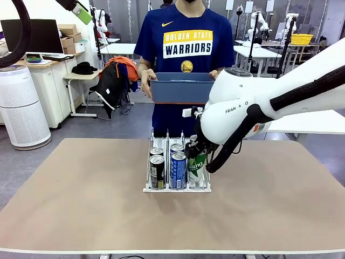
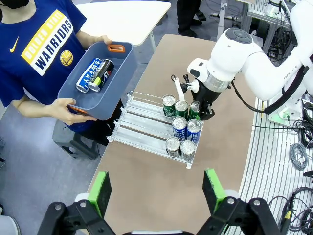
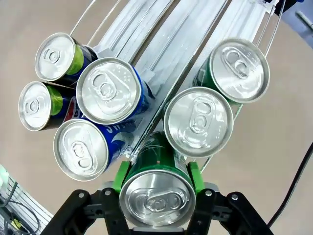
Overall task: Fill the beverage cans into the dispenser.
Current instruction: Place the picked Sprite in the line of the Automatic Can Dispenser with the same cans.
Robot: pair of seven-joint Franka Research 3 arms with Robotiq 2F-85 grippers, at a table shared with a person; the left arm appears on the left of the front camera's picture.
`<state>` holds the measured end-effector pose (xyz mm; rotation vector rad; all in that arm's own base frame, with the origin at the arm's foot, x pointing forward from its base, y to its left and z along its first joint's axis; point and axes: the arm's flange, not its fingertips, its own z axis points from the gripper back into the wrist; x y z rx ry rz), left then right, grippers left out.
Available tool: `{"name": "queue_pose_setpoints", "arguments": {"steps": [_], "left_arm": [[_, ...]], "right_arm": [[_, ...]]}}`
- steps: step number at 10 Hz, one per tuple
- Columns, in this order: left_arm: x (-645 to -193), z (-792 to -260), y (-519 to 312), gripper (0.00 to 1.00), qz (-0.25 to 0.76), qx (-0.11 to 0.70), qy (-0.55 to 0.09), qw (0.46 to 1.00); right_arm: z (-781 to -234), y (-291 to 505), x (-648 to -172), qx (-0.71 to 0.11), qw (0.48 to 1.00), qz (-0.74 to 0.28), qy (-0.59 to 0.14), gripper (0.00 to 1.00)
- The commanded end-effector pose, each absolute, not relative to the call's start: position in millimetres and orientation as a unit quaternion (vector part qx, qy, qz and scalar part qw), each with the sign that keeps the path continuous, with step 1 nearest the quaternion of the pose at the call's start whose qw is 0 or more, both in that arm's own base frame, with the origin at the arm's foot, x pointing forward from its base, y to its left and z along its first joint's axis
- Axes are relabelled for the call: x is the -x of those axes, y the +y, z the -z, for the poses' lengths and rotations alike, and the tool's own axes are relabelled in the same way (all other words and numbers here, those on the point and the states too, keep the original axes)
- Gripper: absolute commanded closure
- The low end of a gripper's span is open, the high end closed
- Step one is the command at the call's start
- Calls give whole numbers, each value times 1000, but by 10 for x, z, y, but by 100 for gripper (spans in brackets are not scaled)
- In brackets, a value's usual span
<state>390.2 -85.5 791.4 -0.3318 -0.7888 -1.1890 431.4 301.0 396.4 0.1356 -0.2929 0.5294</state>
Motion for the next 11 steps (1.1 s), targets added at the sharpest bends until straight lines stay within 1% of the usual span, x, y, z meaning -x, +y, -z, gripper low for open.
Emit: {"name": "queue_pose_setpoints", "arguments": {"steps": [1, 7, 8, 9, 10, 11], "left_arm": [[-3897, -7903, -857, 0, 543, 153, -358, 744], [-3897, -7903, -857, 0, 543, 153, -358, 744], [-3897, -7903, -857, 0, 543, 153, -358, 744], [-3897, -7903, -857, 0, 543, 153, -358, 744], [-3897, -7903, -857, 0, 543, 153, -358, 744], [-3897, -7903, -857, 0, 543, 153, -358, 744]], "right_arm": [[-4008, 3061, -4403, -56, 951, -267, -146, 42], [-3890, 3046, -4386, -43, 956, -272, -103, 42], [-3900, 3041, -4377, -44, 956, -272, -103, 23], [-3932, 3032, -4364, -46, 955, -272, -105, 23], [-3987, 3020, -4335, -48, 955, -272, -107, 3], [-4057, 2995, -4303, -50, 954, -273, -112, 20]]}}
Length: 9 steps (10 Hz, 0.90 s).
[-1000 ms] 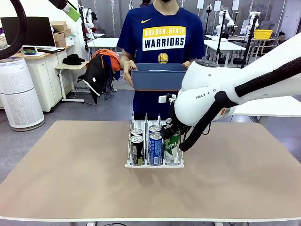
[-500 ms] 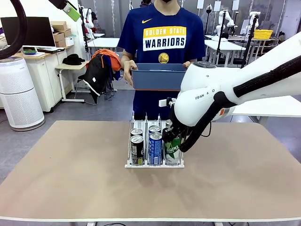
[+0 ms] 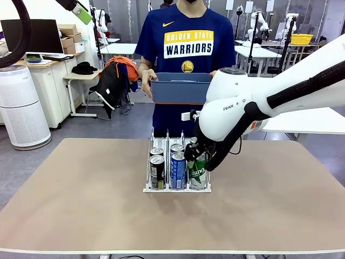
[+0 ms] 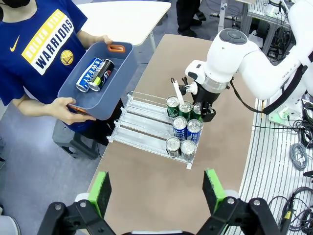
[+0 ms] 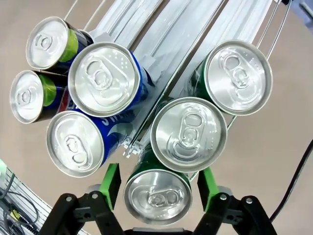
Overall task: Fill the beverage cans into the dispenser.
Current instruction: Place the picked Sprite in the line of the Automatic Can Dispenser with the same cans, then pick up the Ionic drink handed by the human.
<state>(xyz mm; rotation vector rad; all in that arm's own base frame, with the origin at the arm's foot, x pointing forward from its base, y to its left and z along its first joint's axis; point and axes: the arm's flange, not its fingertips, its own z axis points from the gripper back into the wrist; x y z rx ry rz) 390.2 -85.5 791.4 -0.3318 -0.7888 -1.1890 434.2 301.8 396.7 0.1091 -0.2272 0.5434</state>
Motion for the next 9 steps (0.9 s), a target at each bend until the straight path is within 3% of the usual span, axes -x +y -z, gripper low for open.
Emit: {"name": "queue_pose_setpoints", "arguments": {"steps": [1, 5, 9], "left_arm": [[-3897, -7903, -857, 0, 543, 153, -358, 744], [-3897, -7903, -857, 0, 543, 153, -358, 744], [-3897, -7903, -857, 0, 543, 153, -358, 744]], "right_arm": [[-4142, 2959, -4257, -58, 953, -273, -116, 0], [-4342, 2853, -4184, -92, 949, -273, -132, 0], [-4332, 2980, -4254, -67, 953, -261, -135, 0]]}}
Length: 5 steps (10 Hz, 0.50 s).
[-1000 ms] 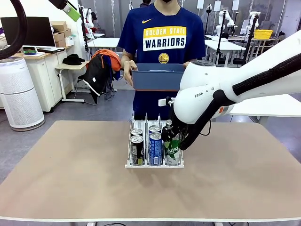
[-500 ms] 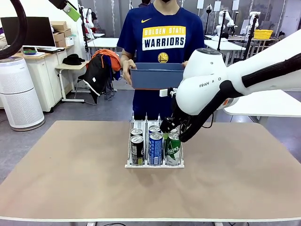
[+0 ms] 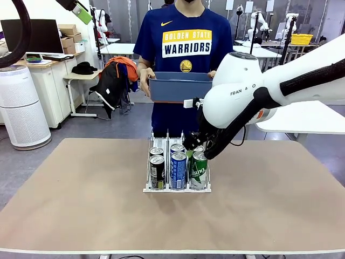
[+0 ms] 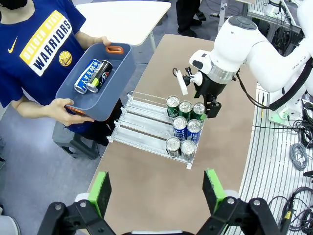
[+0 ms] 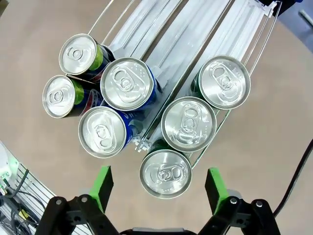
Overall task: Fill the beverage cans into the dispenser.
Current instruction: Pick up the Ionic drink handed by the human.
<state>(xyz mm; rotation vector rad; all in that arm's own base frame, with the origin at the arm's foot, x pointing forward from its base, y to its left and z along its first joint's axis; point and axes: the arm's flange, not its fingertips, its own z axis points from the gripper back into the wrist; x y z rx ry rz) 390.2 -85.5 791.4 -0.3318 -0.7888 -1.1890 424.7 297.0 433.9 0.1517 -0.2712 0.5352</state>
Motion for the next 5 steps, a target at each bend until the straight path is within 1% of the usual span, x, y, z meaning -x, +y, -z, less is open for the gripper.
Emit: {"name": "queue_pose_setpoints", "arguments": {"steps": [1, 4, 5], "left_arm": [[-3897, -7903, -857, 0, 543, 153, -358, 744], [-3897, -7903, -857, 0, 543, 153, -358, 744], [-3897, -7903, -857, 0, 543, 153, -358, 744]], "right_arm": [[-4332, 2980, -4254, -67, 953, -261, -135, 0], [-4337, 2970, -4247, -75, 953, -263, -133, 0], [-4591, 2848, -4294, -88, 947, -263, -163, 0]]}}
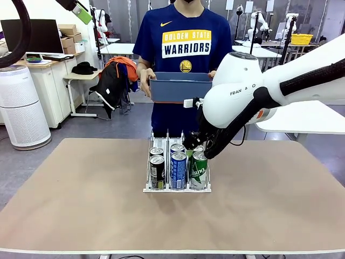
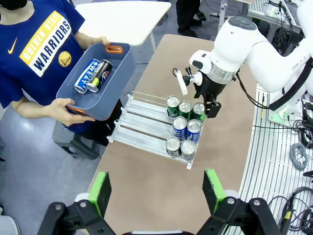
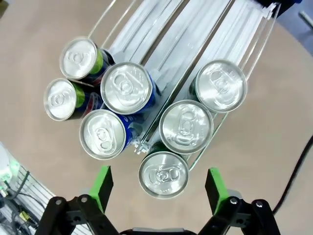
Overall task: Fill the beverage cans into the dispenser.
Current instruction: Pick up the Ionic drink handed by the human.
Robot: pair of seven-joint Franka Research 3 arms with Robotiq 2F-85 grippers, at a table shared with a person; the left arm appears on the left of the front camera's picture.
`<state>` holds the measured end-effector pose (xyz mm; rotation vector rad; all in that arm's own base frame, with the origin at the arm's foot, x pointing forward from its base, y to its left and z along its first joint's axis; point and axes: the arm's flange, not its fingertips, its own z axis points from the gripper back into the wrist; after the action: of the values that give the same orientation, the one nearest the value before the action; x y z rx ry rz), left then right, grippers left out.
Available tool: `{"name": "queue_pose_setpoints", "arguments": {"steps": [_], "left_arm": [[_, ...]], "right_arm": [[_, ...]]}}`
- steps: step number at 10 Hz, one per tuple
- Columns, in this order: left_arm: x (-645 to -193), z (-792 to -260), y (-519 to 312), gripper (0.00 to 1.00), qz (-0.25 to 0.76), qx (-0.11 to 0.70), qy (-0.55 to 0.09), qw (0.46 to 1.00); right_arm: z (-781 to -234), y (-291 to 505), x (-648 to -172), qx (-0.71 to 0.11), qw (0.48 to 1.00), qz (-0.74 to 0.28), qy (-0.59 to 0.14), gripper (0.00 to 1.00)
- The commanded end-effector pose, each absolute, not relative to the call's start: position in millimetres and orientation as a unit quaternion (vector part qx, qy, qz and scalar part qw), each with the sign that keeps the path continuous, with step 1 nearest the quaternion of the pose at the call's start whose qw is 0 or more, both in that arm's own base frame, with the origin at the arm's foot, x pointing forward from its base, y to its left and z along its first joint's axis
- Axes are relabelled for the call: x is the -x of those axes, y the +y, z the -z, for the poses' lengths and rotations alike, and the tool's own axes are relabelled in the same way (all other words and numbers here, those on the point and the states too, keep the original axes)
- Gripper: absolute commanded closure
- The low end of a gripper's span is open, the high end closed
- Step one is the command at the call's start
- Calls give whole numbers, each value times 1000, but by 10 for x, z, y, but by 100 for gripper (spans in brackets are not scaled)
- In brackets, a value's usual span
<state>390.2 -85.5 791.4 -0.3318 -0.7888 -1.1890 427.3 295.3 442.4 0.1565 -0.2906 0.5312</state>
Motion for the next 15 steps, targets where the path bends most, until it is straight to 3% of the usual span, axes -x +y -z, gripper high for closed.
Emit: {"name": "queue_pose_setpoints", "arguments": {"steps": [1, 3, 9, 12, 15], "left_arm": [[-3897, -7903, -857, 0, 543, 153, -358, 744], [-3897, -7903, -857, 0, 543, 153, -358, 744], [-3897, -7903, -857, 0, 543, 153, -358, 744], [-3897, -7903, -857, 0, 543, 153, -358, 744], [-3897, -7903, -857, 0, 543, 153, -358, 744]], "right_arm": [[-4777, 2735, -4371, -90, 942, -272, -175, 0], [-5225, 2465, -4491, -141, 924, -321, -154, 0], [-6765, 1701, -4564, -194, 884, -374, -201, 0], [-7025, 1759, -4383, -165, 878, -381, -240, 0], [-7035, 1633, -4492, -178, 881, -378, -220, 0]]}}
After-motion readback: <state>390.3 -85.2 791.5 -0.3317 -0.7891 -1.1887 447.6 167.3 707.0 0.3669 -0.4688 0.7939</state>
